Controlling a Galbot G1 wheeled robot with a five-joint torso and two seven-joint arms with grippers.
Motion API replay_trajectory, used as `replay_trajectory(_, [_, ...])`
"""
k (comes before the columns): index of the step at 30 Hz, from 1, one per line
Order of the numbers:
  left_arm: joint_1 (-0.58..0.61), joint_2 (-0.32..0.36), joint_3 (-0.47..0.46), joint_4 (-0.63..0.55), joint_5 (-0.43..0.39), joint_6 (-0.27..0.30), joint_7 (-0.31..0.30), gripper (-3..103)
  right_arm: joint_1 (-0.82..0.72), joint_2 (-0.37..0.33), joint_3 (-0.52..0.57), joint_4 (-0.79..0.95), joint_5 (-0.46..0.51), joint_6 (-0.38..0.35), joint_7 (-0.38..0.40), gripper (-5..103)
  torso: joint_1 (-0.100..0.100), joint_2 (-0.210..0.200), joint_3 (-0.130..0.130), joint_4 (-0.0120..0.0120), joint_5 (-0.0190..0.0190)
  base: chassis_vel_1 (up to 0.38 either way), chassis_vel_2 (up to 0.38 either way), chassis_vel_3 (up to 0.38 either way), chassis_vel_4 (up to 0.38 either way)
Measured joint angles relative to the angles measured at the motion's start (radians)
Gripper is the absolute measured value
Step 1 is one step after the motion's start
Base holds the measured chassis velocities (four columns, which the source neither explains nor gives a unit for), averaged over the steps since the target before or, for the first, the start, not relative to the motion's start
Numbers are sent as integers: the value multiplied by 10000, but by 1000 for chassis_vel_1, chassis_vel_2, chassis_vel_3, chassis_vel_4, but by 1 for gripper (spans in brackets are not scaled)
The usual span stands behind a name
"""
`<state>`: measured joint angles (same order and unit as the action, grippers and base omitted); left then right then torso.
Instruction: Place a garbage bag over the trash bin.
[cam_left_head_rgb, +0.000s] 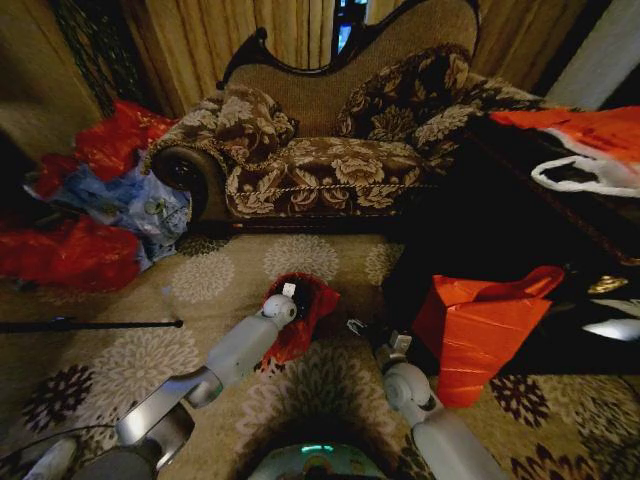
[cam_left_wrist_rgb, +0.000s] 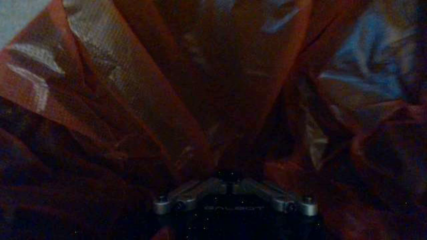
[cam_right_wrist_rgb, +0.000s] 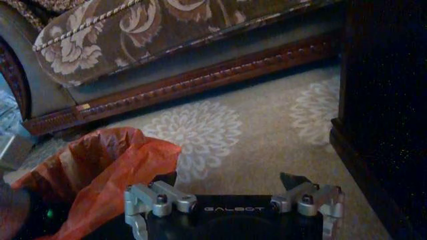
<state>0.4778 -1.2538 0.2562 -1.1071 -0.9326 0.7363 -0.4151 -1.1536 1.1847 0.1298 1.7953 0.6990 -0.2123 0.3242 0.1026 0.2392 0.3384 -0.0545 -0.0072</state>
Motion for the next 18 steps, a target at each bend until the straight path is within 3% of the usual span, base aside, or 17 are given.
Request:
replay_trajectory(14, [-742,-779,73,1181,255,-7,383,0,94,32,-57,-79,0,11,75,100,1,0,0,0,2,0,0,0,0])
replay_trajectory(18, [-829,-1407,-7,1603,615,-8,652,0,-24,24,-48,-36,-19,14,88,100,1,0,1,-1,1,0,0,0,0])
